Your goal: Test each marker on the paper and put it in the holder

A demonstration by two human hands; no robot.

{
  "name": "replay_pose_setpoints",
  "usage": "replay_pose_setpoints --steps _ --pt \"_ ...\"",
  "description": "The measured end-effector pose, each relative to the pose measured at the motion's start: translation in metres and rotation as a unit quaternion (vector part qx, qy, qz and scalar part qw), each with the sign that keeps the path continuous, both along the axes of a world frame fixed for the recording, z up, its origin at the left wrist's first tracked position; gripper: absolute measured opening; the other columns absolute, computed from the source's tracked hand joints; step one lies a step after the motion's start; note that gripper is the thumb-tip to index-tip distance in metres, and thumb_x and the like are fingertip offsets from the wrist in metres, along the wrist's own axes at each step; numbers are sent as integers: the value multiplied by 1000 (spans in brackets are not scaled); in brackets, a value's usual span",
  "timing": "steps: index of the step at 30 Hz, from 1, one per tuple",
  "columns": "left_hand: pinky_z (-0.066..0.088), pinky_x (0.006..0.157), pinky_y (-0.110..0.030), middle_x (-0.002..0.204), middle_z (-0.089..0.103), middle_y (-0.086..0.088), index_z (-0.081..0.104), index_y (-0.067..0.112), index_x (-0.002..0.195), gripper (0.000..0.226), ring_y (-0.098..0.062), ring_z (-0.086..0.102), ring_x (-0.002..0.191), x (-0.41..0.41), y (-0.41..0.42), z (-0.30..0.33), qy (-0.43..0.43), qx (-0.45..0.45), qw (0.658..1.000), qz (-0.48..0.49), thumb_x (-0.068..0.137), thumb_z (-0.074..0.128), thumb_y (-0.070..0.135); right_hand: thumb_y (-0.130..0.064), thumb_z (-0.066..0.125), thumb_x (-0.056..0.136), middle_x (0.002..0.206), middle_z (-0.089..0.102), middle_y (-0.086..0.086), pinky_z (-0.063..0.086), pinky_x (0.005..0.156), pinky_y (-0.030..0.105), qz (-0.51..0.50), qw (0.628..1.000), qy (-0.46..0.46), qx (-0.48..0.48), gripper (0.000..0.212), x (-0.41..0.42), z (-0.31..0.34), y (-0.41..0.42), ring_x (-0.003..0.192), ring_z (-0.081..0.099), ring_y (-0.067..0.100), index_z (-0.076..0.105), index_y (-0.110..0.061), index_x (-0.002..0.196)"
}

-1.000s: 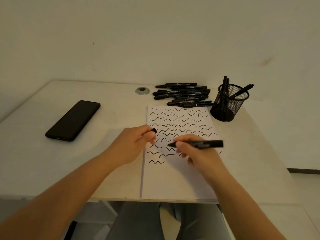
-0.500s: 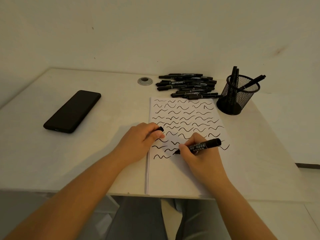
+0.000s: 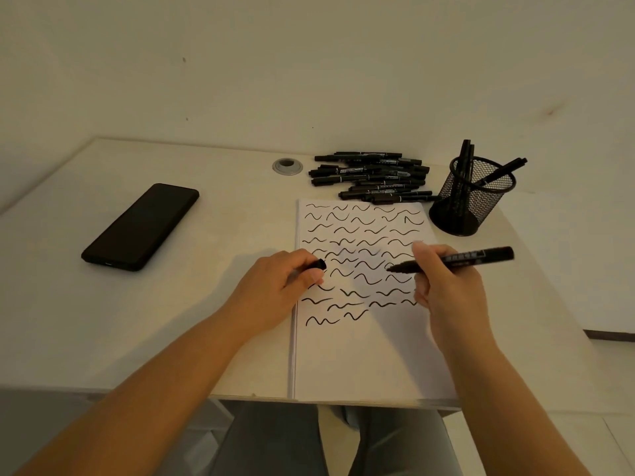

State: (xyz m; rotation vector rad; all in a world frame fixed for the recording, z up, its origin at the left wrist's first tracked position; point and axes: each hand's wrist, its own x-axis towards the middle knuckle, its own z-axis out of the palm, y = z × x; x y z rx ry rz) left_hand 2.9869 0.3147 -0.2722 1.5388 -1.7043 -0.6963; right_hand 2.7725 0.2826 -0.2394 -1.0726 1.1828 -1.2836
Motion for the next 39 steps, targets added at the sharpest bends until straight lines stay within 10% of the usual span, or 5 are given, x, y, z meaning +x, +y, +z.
replay_pose_setpoints --steps 20,39 --pt "43 63 -24 76 60 12 57 46 84 8 -2 52 69 1 0 2 -21 -13 1000 -16 77 53 46 -13 51 89 47 53 -1 33 42 15 158 987 -20 -14 33 42 -7 0 44 45 10 61 -22 59" --pt "30 50 -16 72 60 3 65 10 89 35 -12 47 54 -17 16 24 -151 -164 975 -8 88 40 34 -20 56 82 48 53 2 38 44 18 200 977 -56 -46 21 44 -9 7 44 45 11 50 -20 62"
